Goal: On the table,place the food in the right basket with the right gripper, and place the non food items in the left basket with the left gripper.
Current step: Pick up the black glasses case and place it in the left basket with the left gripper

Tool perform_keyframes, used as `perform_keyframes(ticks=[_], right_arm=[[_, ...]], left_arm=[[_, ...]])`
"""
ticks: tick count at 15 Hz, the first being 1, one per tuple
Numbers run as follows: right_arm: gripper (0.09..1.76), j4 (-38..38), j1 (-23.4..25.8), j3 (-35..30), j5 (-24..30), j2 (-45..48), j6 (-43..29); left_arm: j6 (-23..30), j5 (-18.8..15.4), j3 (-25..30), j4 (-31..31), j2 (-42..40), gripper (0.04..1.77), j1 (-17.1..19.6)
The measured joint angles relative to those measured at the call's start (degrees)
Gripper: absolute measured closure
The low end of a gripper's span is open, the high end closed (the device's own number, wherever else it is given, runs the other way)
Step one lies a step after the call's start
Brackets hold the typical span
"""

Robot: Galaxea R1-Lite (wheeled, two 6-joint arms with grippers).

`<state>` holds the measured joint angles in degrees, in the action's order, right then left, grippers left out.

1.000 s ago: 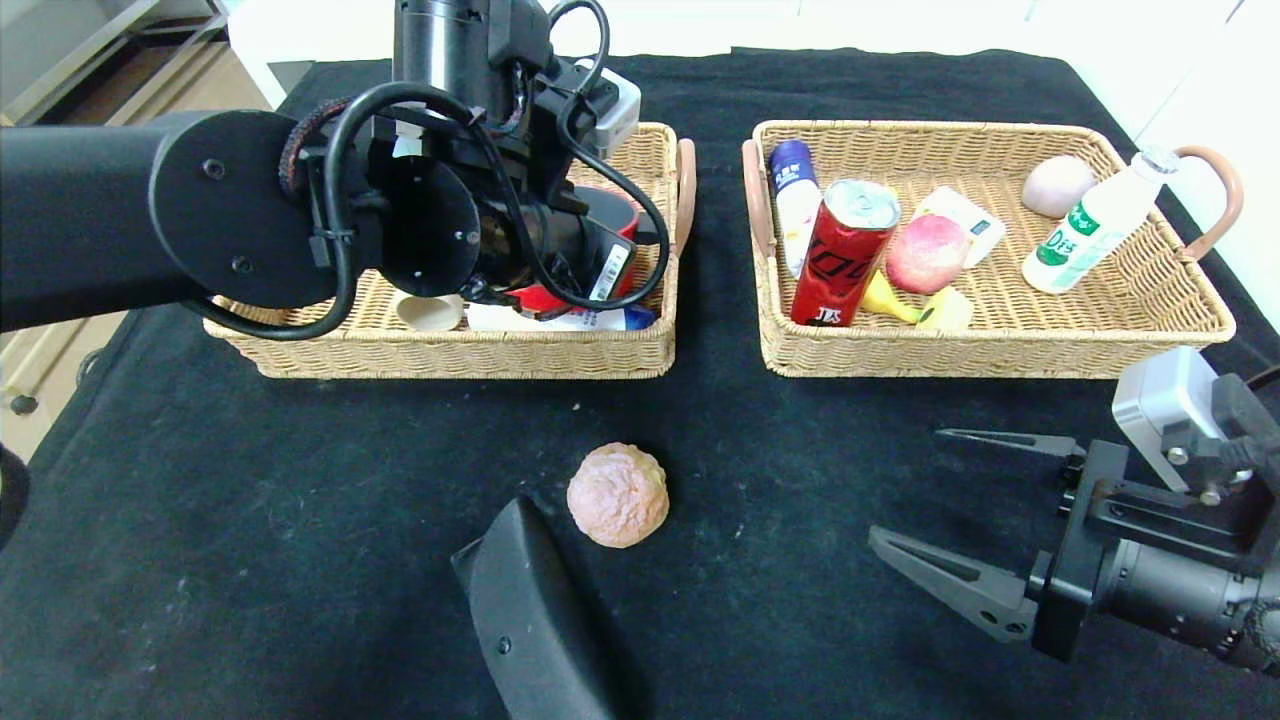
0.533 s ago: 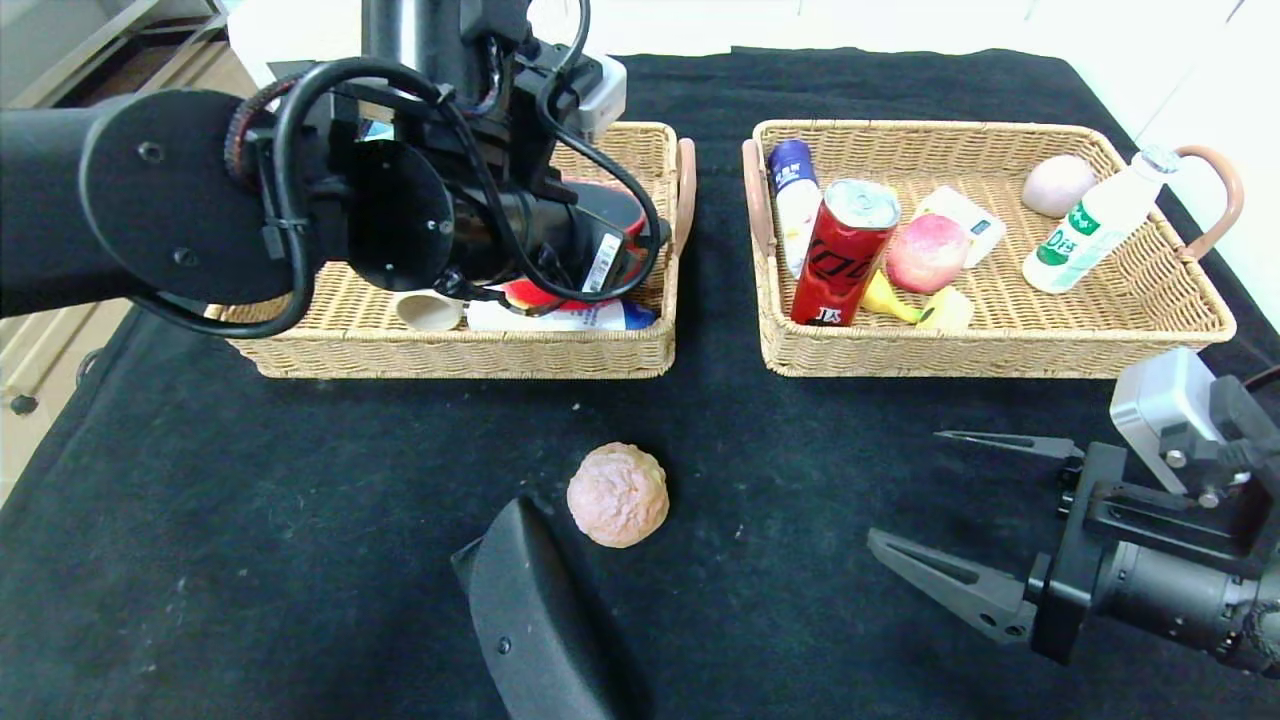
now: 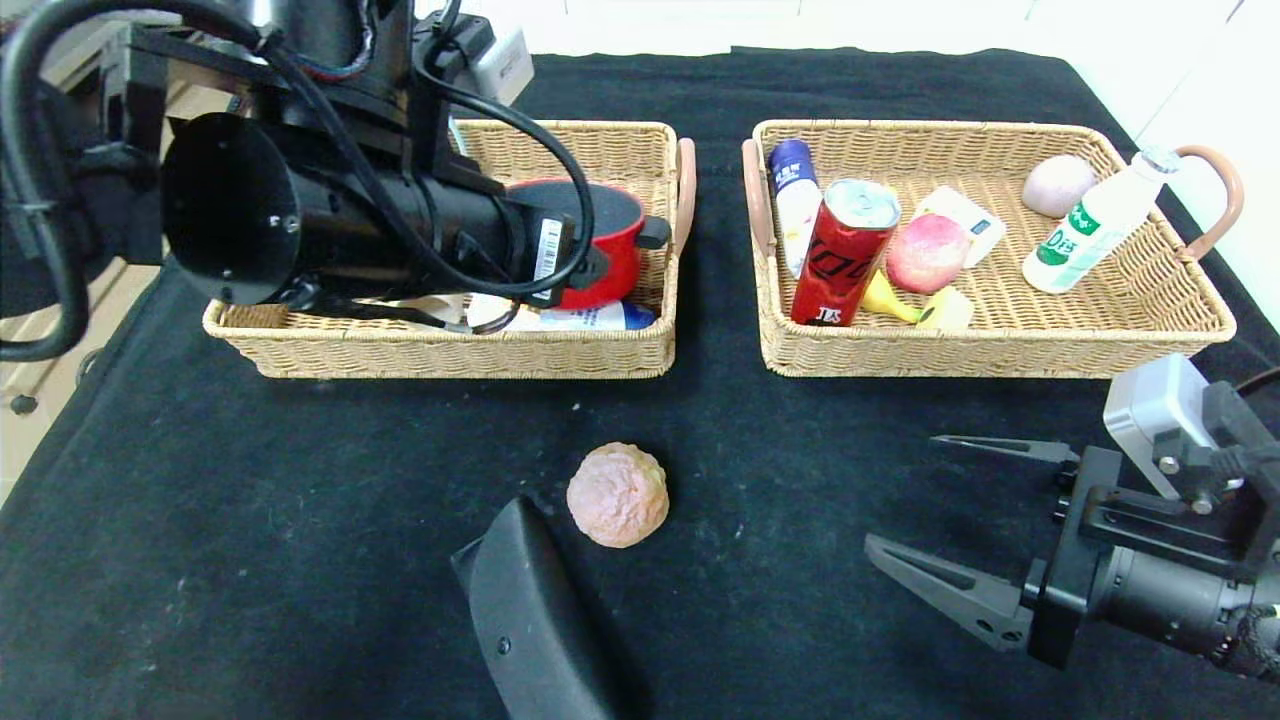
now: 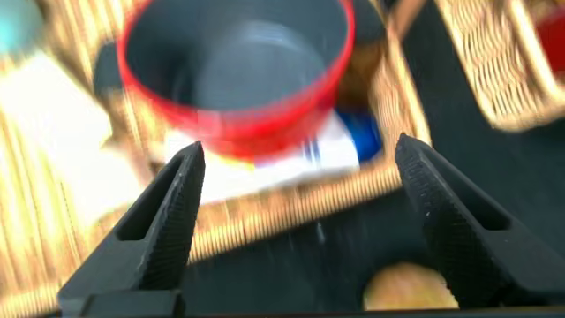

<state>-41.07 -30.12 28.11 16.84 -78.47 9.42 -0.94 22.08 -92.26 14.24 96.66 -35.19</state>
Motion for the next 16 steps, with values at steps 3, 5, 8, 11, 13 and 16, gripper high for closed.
perform_keyframes(ticks=[3,5,8,11,13,16], right_arm=[[0.14,0.0,-0.1,-0.1,0.0,-0.2,0.0],[0.14,0.0,-0.1,-0.1,0.0,-0.2,0.0],[0.14,0.0,-0.2,-0.1,0.0,-0.5,0.1],[0.14,0.0,-0.2,-0.2,-0.1,-0.6,0.0],[0.14,0.0,-0.2,-0.2,-0.1,-0.7,0.1],[0.14,0.0,-0.3,-0.3,-0.1,-0.7,0.1]], left_arm=[[10.9,0.1,1.1,10.6,-3.4,0.18,-1.3],[18.4,-0.1,1.0,16.5,-4.9,0.16,-2.3],[26.9,-1.5,1.4,23.2,-6.5,0.14,-3.2],[32.6,-5.0,1.7,27.4,-7.6,0.13,-3.4],[35.8,-7.7,1.7,31.0,-7.9,0.12,-3.4],[40.0,-12.6,1.8,36.5,-8.0,0.11,-4.7]])
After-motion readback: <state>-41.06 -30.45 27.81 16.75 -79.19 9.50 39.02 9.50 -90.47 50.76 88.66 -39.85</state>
